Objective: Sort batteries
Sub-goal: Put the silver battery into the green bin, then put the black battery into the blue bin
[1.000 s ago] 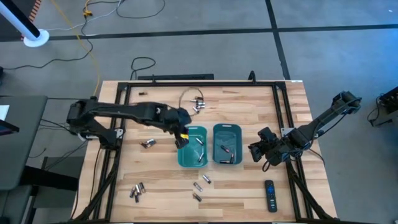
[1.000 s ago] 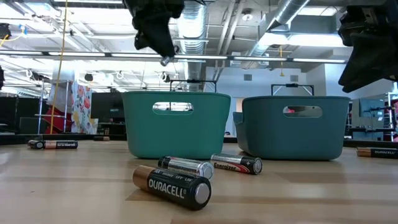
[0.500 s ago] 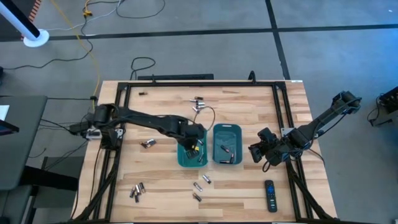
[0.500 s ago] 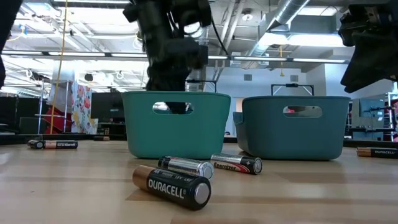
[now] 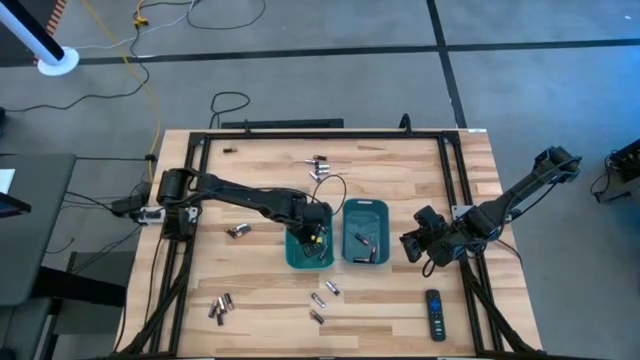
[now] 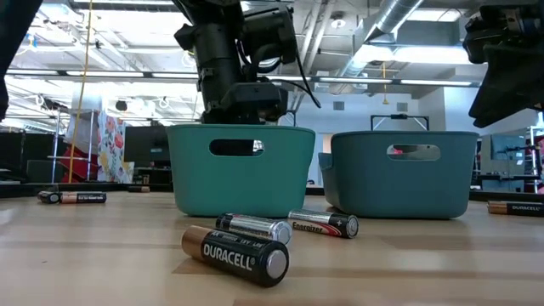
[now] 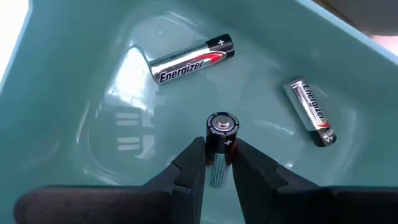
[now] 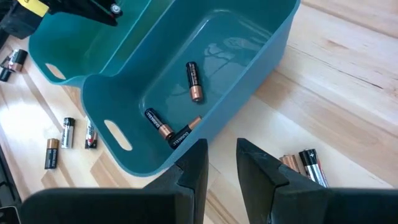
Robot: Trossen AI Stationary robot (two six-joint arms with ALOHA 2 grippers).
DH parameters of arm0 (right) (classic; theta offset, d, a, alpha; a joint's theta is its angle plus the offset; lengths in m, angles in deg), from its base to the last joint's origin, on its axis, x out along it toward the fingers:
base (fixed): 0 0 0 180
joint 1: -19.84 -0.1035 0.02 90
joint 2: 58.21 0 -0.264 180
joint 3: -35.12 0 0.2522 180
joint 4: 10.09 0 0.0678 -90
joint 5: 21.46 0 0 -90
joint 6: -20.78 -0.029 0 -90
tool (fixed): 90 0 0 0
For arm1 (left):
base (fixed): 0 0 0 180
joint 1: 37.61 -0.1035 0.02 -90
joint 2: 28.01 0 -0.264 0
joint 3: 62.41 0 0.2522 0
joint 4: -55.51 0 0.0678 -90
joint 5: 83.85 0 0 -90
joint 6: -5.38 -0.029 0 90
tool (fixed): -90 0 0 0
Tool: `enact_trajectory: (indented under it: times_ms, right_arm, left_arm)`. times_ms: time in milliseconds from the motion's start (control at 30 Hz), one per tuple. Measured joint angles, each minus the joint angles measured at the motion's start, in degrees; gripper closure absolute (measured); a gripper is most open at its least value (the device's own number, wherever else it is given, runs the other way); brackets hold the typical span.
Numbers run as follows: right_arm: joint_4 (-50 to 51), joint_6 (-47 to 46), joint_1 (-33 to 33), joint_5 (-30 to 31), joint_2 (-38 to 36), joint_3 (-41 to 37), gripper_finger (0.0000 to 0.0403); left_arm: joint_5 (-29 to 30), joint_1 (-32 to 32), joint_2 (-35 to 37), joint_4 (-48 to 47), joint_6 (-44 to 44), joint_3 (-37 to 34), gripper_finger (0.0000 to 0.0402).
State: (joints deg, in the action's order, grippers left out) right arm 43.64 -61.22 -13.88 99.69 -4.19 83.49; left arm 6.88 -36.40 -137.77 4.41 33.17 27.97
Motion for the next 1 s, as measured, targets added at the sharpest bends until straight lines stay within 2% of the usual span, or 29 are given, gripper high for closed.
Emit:
enact_trajectory:
  times_ms: [433,800,1000]
  right_arm:
    - [0.00,0.03,0.00,0.01,0.00,0.00,0.0300]
    - [-0.01,0.18,0.00,0.01,0.00,0.00,0.0300]
    - [0.01,0.18,0.00,0.01,0.00,0.00,0.0300]
  left_arm:
    - [0.00,0.00,0.00,1.53,4.83,0.00,0.0325]
    - [0.02,0.00,0.00,1.51,4.85,0.00,0.0287]
    - [0.02,0.00,0.00,1.48,2.52,0.00,0.0283]
